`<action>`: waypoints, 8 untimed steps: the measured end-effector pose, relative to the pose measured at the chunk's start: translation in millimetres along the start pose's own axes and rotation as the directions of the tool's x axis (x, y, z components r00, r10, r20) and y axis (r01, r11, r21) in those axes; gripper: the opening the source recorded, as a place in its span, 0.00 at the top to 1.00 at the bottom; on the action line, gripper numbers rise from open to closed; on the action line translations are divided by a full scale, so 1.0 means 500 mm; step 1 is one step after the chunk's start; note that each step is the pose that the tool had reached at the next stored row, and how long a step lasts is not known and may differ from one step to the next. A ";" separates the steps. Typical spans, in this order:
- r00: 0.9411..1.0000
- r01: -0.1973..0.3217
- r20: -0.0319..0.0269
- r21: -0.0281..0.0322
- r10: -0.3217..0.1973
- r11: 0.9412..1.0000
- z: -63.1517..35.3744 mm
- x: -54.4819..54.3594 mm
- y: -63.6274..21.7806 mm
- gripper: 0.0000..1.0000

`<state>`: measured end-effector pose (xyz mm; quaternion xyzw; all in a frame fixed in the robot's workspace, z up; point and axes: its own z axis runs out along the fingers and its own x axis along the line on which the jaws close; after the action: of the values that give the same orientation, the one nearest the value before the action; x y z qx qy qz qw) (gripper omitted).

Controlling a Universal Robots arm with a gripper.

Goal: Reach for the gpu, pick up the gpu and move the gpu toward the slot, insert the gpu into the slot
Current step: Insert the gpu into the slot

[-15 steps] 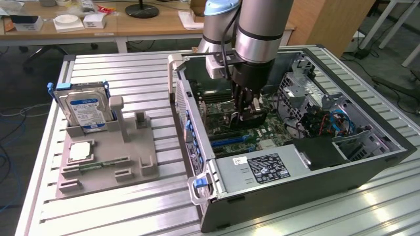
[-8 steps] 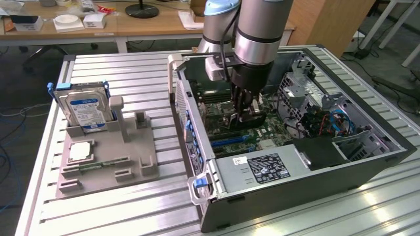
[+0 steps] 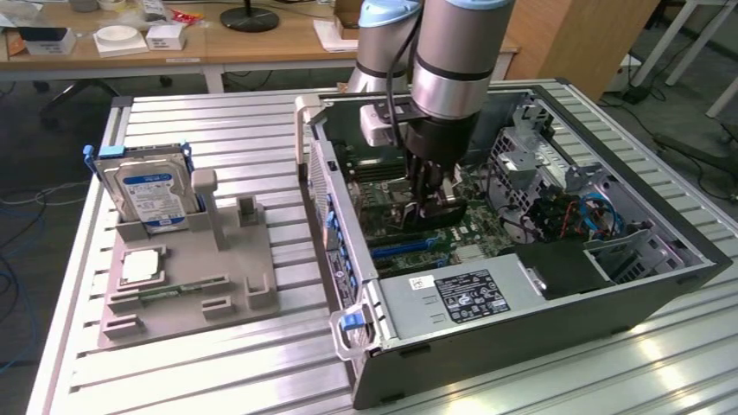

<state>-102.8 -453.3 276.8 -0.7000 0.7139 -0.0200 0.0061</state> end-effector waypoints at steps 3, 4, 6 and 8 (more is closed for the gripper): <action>1.000 0.000 0.000 0.000 0.000 1.000 0.004 0.000 0.001 0.74; 1.000 0.000 0.000 0.000 0.000 1.000 0.006 0.000 0.002 0.74; 1.000 0.000 0.000 0.000 0.000 1.000 0.008 0.000 0.004 0.74; 1.000 0.000 0.000 0.000 0.000 1.000 0.011 0.000 0.005 0.74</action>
<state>-104.9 -453.4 271.4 -0.7000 0.7138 -0.0199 0.0061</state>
